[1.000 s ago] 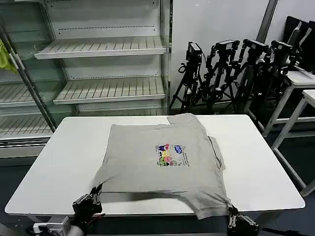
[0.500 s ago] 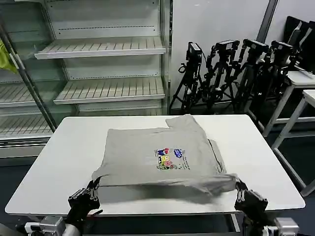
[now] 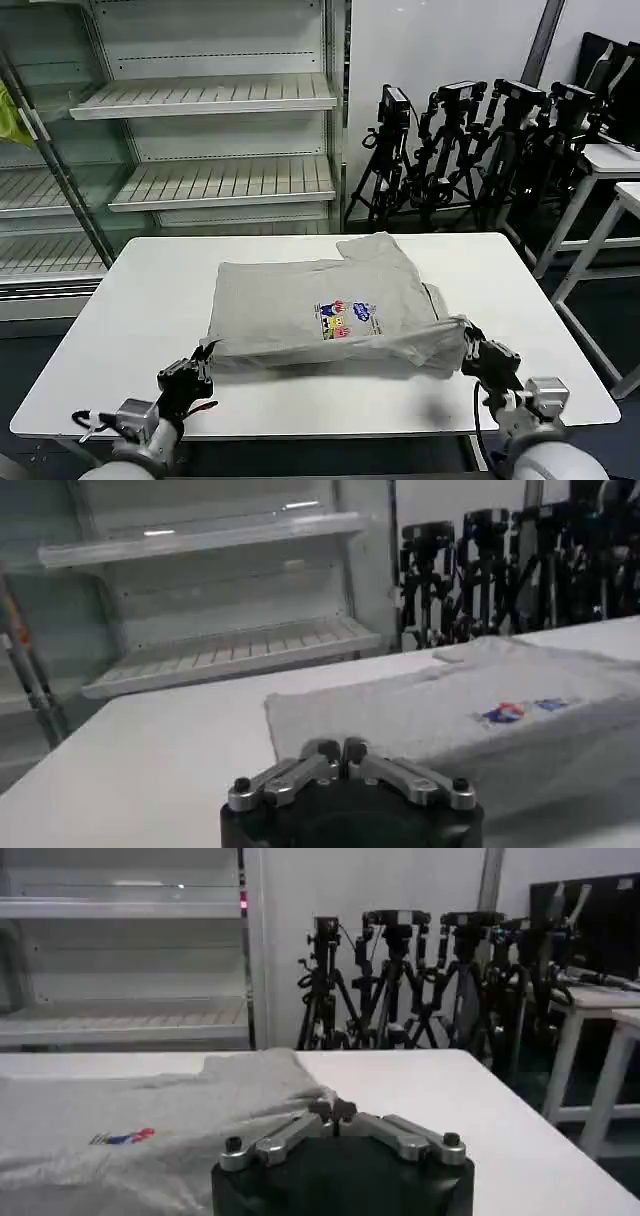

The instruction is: Fold and organize the clothes.

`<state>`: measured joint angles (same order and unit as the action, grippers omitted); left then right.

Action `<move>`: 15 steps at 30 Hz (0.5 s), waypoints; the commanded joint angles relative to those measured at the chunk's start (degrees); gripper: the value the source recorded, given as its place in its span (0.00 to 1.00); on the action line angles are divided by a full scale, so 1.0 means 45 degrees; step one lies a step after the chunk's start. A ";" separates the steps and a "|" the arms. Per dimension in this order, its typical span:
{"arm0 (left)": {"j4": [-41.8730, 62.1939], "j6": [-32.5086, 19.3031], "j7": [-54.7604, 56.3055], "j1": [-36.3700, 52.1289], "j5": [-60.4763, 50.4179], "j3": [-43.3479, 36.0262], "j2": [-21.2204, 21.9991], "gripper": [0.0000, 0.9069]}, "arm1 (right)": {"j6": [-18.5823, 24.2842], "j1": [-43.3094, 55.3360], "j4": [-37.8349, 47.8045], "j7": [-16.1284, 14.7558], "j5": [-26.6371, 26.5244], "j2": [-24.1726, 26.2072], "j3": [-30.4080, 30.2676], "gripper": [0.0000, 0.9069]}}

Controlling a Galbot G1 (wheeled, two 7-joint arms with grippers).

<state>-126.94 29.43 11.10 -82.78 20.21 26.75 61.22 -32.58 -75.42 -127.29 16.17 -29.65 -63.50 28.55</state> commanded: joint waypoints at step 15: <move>0.3153 0.0214 0.0055 0.3009 -0.0148 -0.1309 -0.0792 1.00 | -0.0151 0.2936 0.3204 -0.0046 0.0584 -0.0316 -0.2252 0.94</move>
<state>-116.52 30.33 11.33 -72.46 19.65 21.84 58.63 -33.07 -65.54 -115.93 15.99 -26.89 -65.28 20.38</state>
